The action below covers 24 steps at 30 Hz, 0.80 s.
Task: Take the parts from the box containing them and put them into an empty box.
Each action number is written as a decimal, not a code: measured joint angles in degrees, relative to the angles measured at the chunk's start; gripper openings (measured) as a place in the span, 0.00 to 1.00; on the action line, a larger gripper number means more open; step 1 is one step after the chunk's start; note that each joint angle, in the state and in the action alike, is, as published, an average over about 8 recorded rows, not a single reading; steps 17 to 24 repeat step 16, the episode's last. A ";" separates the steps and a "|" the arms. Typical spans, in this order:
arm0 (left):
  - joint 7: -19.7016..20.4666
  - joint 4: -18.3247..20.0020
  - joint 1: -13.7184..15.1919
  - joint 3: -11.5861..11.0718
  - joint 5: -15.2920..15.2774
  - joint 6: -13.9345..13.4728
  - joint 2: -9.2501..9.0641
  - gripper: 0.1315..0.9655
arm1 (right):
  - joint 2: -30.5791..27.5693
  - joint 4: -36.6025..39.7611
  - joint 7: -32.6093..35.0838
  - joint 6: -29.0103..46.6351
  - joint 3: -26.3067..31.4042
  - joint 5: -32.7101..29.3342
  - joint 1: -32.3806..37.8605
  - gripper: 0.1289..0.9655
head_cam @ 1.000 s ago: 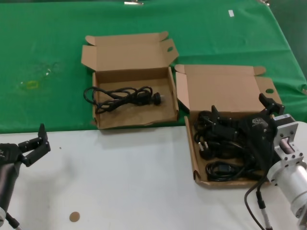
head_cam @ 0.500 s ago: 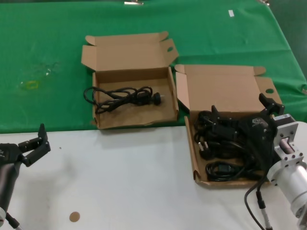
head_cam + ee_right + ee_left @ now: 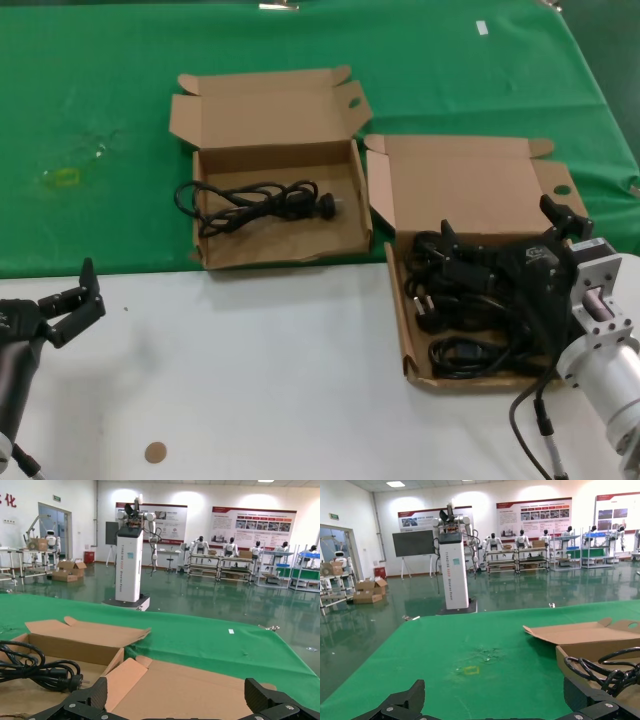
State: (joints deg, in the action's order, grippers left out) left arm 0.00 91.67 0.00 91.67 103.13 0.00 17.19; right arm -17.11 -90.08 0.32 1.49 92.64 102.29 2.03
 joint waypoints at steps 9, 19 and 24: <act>0.00 0.00 0.00 0.00 0.00 0.00 0.00 1.00 | 0.00 0.00 0.00 0.00 0.00 0.00 0.00 1.00; 0.00 0.00 0.00 0.00 0.00 0.00 0.00 1.00 | 0.00 0.00 0.00 0.00 0.00 0.00 0.00 1.00; 0.00 0.00 0.00 0.00 0.00 0.00 0.00 1.00 | 0.00 0.00 0.00 0.00 0.00 0.00 0.00 1.00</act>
